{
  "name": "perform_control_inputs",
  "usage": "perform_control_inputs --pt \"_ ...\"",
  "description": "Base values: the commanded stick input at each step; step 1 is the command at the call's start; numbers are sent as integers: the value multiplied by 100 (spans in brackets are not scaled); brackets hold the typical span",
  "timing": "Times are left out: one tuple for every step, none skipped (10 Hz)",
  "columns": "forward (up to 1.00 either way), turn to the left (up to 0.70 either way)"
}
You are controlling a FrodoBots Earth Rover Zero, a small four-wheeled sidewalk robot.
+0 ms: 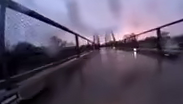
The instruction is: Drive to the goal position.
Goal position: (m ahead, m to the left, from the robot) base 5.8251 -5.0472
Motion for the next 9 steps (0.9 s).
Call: perform_control_inputs --pt "70 0" --pt "70 0" --pt "70 0" --pt "70 0" --pt "70 0" --pt "70 0" --pt "70 0" --pt "70 0" --pt "70 0"
